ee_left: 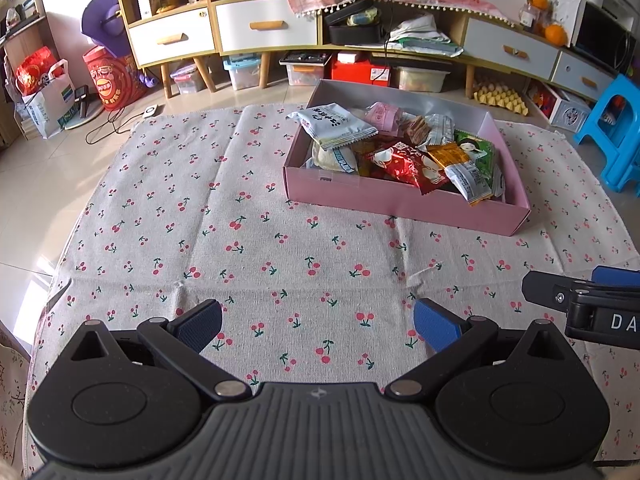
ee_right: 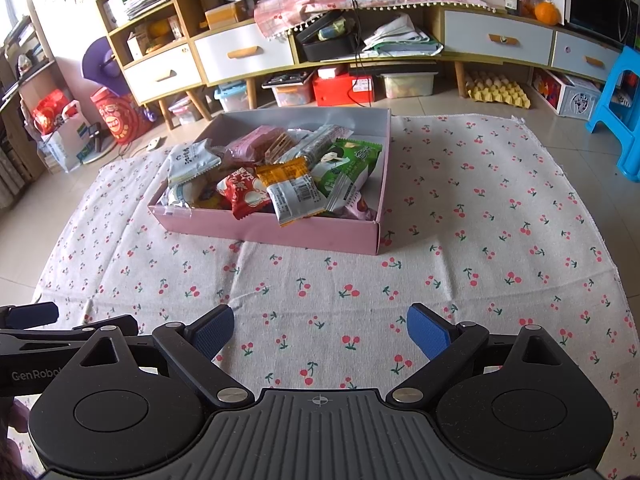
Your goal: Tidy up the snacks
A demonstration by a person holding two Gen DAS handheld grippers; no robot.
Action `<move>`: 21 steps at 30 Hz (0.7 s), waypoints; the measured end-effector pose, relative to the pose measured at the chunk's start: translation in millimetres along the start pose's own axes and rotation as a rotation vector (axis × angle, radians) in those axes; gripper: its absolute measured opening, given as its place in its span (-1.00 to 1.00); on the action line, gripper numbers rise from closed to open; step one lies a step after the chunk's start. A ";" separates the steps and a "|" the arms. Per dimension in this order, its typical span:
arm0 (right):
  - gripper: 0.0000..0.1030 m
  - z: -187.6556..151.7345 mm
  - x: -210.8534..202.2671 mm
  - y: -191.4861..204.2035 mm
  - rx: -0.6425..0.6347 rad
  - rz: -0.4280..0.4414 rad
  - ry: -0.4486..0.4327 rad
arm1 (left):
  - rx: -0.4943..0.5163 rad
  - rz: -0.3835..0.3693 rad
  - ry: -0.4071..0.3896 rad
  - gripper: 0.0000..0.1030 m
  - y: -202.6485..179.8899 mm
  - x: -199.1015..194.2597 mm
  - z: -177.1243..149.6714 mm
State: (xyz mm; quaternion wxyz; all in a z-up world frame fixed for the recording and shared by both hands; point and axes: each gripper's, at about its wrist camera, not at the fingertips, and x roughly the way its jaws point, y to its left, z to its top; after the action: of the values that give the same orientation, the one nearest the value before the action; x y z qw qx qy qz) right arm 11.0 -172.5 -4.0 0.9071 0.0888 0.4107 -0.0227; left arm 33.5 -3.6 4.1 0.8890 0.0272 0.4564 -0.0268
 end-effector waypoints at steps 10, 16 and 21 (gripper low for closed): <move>0.85 -0.2 0.3 0.1 -0.001 0.000 0.000 | 0.000 0.000 0.002 0.99 0.1 0.2 -0.3; 0.85 -0.6 0.5 0.3 -0.001 0.000 0.002 | 0.002 0.002 0.002 0.99 0.1 0.1 -0.2; 0.85 -0.8 0.8 0.4 -0.002 0.000 0.002 | 0.009 0.012 -0.005 0.99 -0.7 -0.4 -0.5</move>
State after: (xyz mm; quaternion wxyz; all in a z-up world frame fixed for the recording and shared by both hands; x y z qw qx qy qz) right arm 11.0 -171.9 -5.0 0.9068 0.0879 0.4116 -0.0224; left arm 32.8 -4.2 4.2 0.8900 0.0340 0.4540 -0.0234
